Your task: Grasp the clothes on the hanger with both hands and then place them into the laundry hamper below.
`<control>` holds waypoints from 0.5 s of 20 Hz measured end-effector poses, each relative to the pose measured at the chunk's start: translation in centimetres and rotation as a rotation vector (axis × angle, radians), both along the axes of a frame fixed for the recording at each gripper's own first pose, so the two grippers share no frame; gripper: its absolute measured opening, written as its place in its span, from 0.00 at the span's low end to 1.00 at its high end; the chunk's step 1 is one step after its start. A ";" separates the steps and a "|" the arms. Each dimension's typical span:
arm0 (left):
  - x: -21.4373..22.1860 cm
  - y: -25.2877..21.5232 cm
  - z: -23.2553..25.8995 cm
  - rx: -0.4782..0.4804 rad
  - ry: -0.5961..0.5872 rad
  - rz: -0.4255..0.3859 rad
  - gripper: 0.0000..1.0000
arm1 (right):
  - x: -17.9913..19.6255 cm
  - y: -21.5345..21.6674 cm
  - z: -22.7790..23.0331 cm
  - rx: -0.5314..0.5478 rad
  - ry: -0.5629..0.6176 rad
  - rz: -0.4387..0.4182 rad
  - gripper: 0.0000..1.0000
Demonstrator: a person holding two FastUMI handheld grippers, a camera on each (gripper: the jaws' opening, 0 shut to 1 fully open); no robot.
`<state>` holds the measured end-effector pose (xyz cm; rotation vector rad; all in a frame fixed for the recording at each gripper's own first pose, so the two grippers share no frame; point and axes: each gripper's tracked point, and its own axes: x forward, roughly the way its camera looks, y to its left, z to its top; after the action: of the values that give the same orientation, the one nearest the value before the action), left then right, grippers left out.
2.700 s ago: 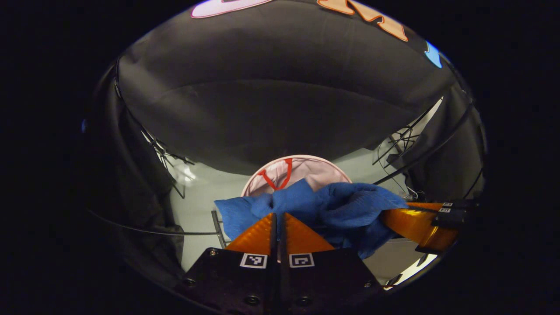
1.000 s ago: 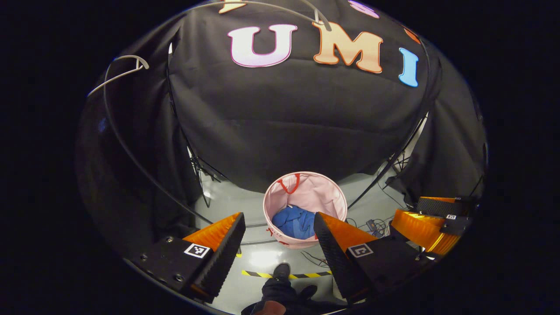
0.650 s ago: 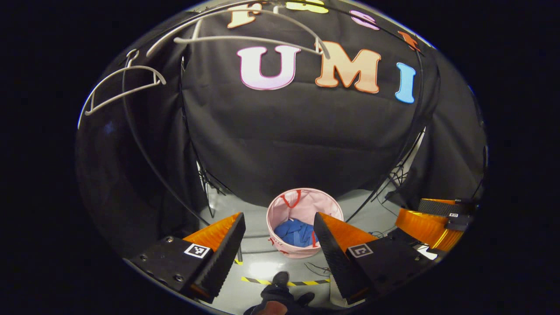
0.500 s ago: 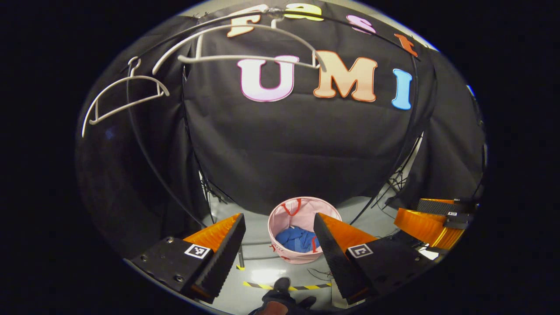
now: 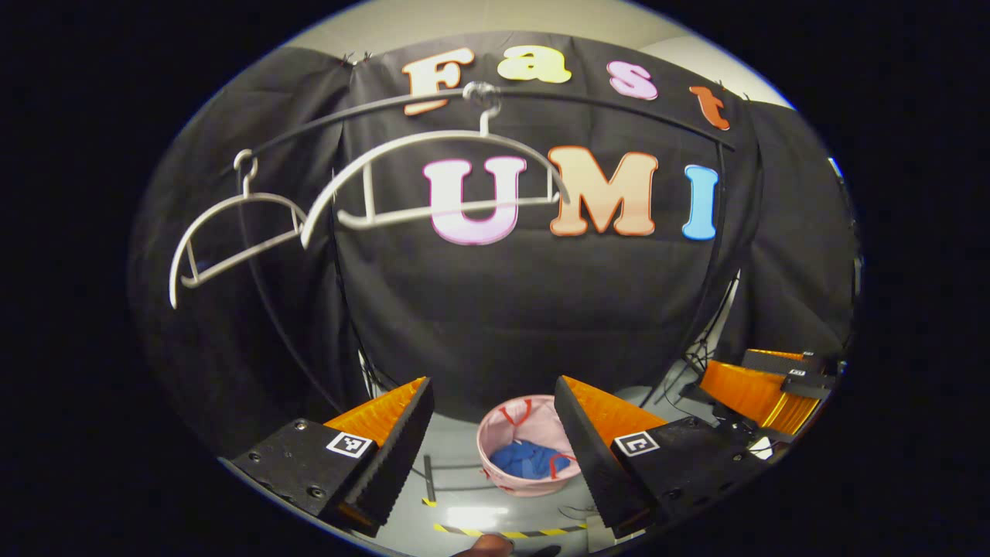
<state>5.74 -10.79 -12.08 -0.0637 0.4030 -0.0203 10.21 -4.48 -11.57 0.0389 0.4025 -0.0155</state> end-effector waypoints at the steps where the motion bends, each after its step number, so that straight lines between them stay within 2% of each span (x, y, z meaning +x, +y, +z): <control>1: 0.3 0.5 1.2 0.007 -0.038 0.009 0.96 | 0.2 -0.1 1.3 0.000 -0.030 0.000 1.00; 3: 0.5 0.2 3.0 -0.043 -0.075 0.003 0.96 | -0.6 -2.2 3.5 -0.018 -0.091 -0.011 0.97; 4: 0.6 0.1 3.8 -0.061 -0.093 -0.004 0.98 | -0.8 -2.5 4.6 -0.027 -0.118 -0.019 1.00; 9: 0.9 1.8 7.0 -0.028 -0.175 0.009 0.97 | -1.1 -2.4 9.3 -0.025 -0.233 -0.022 1.00; 10: 0.9 1.9 7.9 -0.022 -0.203 0.012 0.96 | -1.3 -2.1 9.9 -0.023 -0.248 -0.017 0.96</control>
<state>6.62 -8.86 -4.15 -0.0853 0.1996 -0.0197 8.89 -6.58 -1.71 0.0214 0.1545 -0.0316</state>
